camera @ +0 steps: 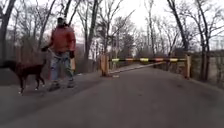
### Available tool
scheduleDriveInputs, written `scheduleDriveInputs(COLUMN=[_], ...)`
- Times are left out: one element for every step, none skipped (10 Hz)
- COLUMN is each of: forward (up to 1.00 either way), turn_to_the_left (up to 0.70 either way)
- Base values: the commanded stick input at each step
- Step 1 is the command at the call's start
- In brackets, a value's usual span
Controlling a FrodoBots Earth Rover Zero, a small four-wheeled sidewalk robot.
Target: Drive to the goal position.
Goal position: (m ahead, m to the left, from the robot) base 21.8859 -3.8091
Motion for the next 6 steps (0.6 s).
scheduleDriveInputs(forward=[0.0, 0.7, 0.7, 0.7, 0.7, 0.7], turn_to_the_left=[0.0, 0.14, 0.21, 0.27, 0.34, 0.35])
